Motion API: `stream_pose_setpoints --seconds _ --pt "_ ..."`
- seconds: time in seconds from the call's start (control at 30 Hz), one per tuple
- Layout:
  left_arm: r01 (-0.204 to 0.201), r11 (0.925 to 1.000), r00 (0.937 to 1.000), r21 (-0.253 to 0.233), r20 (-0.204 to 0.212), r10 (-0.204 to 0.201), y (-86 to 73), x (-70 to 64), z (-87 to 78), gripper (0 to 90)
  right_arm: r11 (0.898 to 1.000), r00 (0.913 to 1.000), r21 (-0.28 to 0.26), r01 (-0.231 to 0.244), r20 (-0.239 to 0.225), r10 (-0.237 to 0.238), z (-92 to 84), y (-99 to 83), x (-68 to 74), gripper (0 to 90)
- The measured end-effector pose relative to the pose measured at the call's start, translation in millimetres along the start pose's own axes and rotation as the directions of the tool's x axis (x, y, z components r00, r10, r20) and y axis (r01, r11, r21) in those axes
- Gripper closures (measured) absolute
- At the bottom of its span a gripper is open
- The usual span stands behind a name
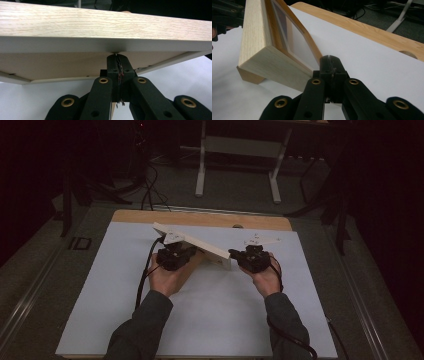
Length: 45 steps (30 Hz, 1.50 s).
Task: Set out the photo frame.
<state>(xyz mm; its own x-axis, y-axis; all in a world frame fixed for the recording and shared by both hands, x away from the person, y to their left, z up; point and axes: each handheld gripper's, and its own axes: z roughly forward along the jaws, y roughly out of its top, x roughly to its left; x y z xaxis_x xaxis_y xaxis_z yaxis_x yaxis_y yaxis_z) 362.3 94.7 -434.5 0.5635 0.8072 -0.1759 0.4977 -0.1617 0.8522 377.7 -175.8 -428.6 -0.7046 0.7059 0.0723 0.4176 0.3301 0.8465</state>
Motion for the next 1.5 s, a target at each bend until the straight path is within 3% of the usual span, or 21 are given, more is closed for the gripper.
stream_pose_setpoints --seconds 0.7,0.97,1.5 --pt "0.006 0.9999 1.0000 0.008 0.006 -0.006 1.3 -1.4 2.5 90.0 0.997 0.9969 0.021 0.072 -0.034 -0.071 -2.5 2.5 11.6 89.8" --pt "-0.001 0.9999 0.9999 0.016 0.017 0.001 1.1 -3.9 4.4 90.0 0.997 0.9961 0.019 0.079 -0.042 -0.078 -2.5 2.2 13.1 89.8" --pt "-0.015 0.9991 0.9990 0.038 0.044 0.014 0.4 -6.5 8.3 90.0 0.994 0.9892 0.017 0.109 -0.101 -0.107 -2.2 1.9 20.2 89.8"
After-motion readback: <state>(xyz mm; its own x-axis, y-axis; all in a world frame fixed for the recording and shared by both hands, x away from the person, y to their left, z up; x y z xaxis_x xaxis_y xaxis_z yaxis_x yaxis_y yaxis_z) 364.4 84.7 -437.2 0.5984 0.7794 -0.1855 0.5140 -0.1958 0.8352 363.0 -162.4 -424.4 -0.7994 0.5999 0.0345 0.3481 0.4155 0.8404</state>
